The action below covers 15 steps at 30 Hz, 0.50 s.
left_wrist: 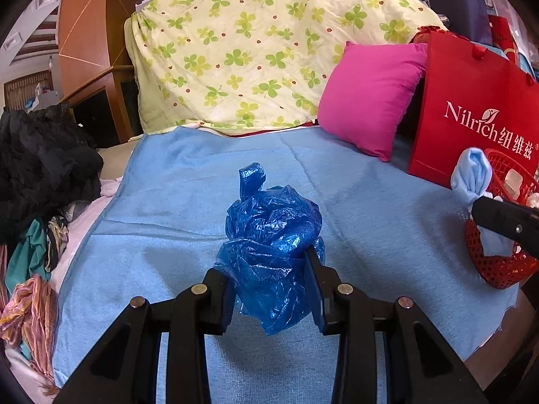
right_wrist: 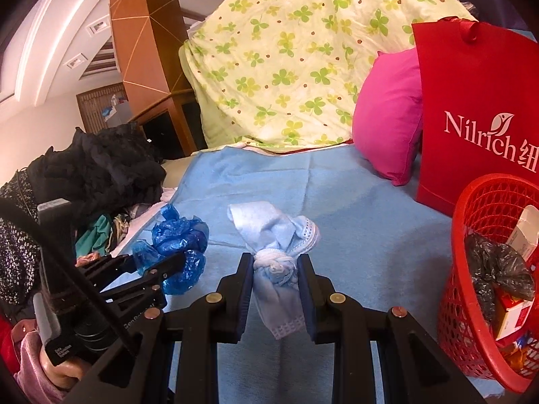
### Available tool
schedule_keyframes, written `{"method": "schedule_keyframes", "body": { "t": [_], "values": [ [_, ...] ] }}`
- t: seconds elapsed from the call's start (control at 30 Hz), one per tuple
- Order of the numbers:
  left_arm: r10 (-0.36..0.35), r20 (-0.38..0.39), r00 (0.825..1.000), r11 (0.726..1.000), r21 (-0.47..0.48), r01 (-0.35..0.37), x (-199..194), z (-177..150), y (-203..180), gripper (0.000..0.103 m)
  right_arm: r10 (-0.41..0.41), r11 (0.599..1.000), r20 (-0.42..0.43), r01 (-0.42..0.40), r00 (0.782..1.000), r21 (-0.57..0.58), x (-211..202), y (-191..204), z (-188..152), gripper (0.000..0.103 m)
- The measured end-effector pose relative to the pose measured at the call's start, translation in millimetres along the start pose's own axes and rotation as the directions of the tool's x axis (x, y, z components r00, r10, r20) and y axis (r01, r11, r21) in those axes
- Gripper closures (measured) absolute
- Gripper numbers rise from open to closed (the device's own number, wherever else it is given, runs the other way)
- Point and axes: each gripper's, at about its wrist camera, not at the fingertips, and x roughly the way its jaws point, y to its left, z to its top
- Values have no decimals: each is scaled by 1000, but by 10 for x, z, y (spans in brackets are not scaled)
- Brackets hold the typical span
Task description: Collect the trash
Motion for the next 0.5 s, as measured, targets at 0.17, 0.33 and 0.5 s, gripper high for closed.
{"method": "schedule_keyframes", "body": {
  "t": [0.17,0.33,0.5],
  "values": [
    [9,2,1000,1000,12,-9,-10,-1,-45,65,-12,1000,10,12,1000,2,-31,-31,10,75],
    [18,2,1000,1000,24,-18,-12,-6,-83,65,-18,1000,21,18,1000,3,-61,-54,17,75],
    [17,1,1000,1000,25,-17,-4,-5,-98,65,-21,1000,25,21,999,10,-82,-70,21,75]
  ]
}}
